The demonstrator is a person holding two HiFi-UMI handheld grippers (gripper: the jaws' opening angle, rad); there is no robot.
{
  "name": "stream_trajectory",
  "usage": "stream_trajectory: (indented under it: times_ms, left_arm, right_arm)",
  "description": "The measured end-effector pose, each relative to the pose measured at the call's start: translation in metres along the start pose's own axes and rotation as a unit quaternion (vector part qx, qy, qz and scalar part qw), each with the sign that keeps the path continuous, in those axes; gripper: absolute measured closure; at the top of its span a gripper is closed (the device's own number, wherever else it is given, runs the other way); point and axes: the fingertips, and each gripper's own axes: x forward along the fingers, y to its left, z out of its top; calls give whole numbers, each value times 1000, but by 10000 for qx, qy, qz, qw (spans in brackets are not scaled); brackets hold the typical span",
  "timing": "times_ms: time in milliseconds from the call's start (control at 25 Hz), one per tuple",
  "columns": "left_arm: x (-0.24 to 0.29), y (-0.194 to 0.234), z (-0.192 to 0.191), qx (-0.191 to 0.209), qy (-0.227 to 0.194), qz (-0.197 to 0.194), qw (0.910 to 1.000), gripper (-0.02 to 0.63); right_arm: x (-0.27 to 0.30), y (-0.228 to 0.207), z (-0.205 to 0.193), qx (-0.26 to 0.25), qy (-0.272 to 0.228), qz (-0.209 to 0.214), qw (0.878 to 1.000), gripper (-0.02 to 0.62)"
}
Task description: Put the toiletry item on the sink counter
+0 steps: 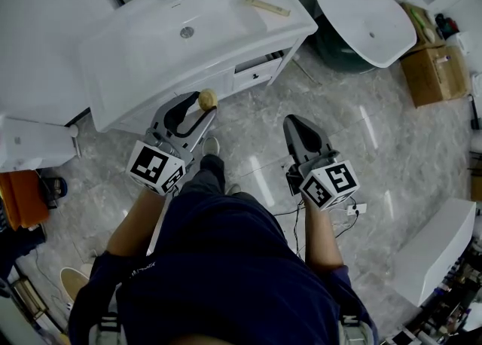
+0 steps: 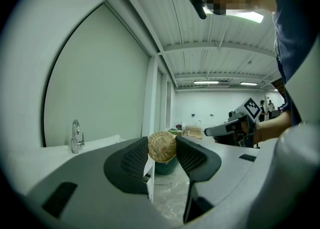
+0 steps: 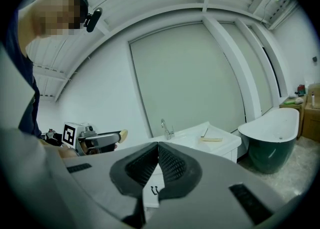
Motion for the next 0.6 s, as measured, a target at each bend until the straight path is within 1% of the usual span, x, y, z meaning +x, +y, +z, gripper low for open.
stream_trajectory:
  times_ms: [600]
  left_arm:
    - [61,99,5,-113,70,-216,9997,411]
  right_arm:
    - [109,-29,27,-1,149,-76,9999,589]
